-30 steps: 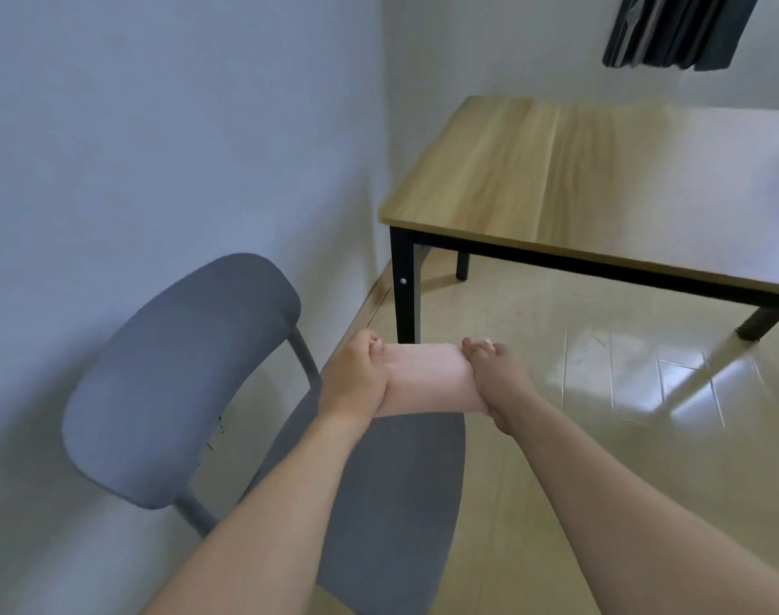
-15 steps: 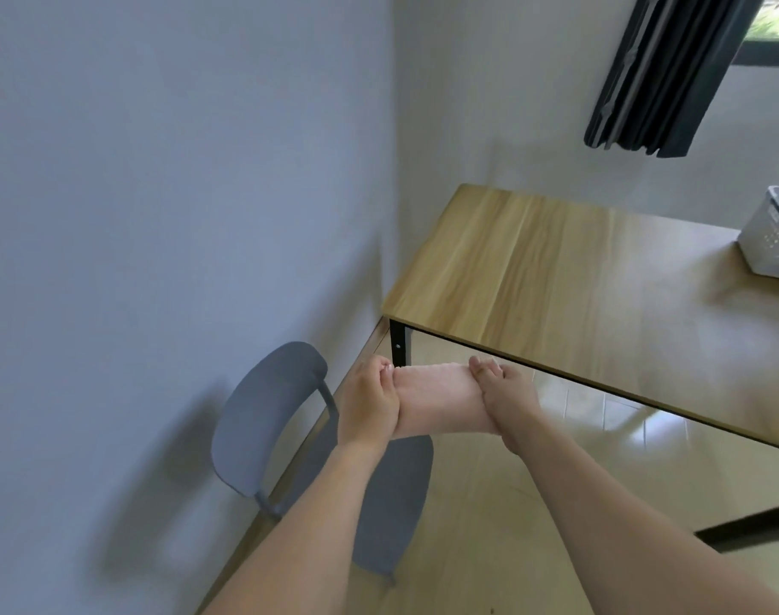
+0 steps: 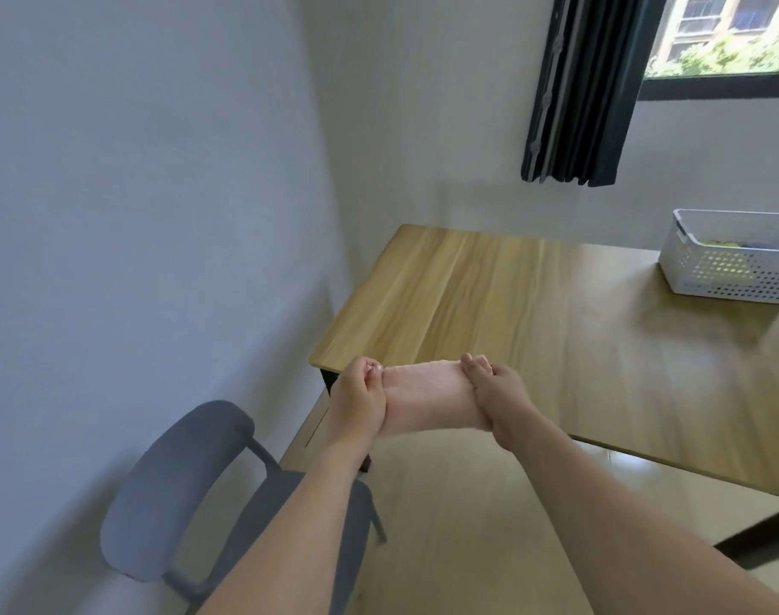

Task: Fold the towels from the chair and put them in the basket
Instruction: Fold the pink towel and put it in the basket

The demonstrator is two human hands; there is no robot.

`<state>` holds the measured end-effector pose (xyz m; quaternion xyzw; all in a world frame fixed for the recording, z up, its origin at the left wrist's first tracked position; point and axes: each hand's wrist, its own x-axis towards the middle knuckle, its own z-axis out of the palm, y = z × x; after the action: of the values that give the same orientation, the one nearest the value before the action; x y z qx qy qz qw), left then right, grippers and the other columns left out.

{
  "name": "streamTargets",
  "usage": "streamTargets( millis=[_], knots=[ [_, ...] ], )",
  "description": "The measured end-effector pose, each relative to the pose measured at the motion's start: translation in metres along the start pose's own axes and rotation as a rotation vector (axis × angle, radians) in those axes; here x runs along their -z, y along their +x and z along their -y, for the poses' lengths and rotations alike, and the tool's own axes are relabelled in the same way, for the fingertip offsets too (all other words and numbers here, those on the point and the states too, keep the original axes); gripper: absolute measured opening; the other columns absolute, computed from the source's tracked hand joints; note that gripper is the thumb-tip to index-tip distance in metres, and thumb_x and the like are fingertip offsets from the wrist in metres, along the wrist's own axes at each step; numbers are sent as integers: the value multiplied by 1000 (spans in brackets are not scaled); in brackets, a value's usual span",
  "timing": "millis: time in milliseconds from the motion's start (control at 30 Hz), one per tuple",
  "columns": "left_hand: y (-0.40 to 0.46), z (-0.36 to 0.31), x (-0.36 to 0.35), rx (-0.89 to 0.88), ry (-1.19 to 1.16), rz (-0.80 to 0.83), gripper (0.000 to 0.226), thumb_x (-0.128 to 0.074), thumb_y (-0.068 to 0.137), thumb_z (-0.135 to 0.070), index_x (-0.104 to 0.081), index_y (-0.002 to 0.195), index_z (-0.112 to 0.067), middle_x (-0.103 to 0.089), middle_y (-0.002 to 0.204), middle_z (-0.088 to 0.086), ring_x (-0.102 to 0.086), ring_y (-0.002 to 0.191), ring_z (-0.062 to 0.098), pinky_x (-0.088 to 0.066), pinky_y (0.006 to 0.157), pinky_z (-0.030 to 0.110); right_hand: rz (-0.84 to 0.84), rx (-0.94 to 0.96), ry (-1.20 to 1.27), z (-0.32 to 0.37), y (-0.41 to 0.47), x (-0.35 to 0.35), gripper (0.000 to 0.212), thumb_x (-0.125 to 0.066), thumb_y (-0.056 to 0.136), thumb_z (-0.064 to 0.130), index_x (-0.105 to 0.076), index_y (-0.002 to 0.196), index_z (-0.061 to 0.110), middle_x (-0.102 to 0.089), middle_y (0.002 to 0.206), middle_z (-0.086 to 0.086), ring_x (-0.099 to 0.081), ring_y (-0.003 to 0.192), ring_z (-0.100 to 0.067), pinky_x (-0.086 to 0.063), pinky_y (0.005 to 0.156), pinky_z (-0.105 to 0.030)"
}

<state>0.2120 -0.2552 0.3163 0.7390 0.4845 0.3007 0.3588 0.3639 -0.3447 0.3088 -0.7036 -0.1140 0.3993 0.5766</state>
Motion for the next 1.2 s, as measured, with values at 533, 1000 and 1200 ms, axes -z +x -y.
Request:
streamTargets(
  millis=[533, 1000, 1200],
  knots=[
    [5, -163, -195, 350, -455, 178, 13, -55, 94, -19, -64, 100, -11, -65, 90, 4, -57, 77, 18, -46, 67, 31, 44, 56, -113, 86, 96, 245, 39, -53, 93, 42, -55, 116, 10, -61, 111, -5, -58, 102, -24, -46, 87, -34],
    [-19, -299, -383, 356, -251, 201, 10, -59, 88, -6, -68, 92, -10, -66, 83, 5, -59, 73, 16, -46, 63, 24, 236, 83, -335, 145, 204, 463, 19, -53, 94, 15, -61, 109, 7, -63, 100, -10, -59, 91, -26, -47, 72, -32],
    [-6, -343, -460, 332, -172, 365, 9, -57, 91, -9, -64, 87, -10, -62, 74, 4, -56, 67, 15, -46, 59, 25, 175, 160, -401, 150, 255, 543, 8, -55, 92, 17, -62, 90, 17, -60, 81, -1, -56, 79, -19, -41, 62, -25]
  ],
)
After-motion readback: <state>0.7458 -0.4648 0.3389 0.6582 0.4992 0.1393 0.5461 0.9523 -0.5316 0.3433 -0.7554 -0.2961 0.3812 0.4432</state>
